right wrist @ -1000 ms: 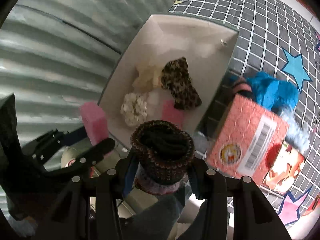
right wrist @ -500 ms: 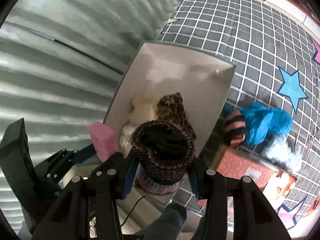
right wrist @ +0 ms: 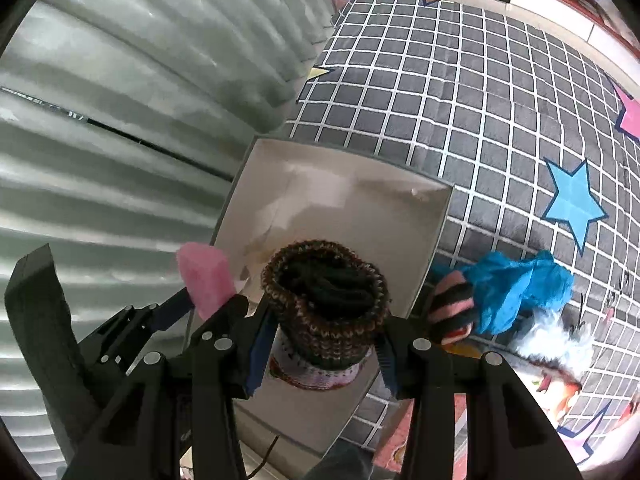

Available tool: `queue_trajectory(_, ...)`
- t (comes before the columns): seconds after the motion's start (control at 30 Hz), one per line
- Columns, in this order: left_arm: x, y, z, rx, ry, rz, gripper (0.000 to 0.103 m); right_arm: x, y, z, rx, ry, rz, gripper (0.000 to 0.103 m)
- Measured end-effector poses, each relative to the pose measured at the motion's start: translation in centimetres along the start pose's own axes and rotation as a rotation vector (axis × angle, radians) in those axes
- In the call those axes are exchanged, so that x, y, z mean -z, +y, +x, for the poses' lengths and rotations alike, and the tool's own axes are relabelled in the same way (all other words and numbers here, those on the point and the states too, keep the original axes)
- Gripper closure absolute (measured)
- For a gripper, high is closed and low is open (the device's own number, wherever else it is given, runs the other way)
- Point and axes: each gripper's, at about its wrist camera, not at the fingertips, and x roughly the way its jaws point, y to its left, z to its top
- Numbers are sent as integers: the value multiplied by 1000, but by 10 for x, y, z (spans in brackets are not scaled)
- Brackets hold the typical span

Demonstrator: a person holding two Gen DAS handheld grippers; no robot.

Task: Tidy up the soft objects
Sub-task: 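Open both tools to drop sponge and beanie into the box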

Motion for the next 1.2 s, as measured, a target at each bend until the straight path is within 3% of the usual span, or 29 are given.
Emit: queue_trajectory(1.2, -23, -6, 36, -10, 78, 3, 55, -22, -18, 28, 23, 46, 62, 56)
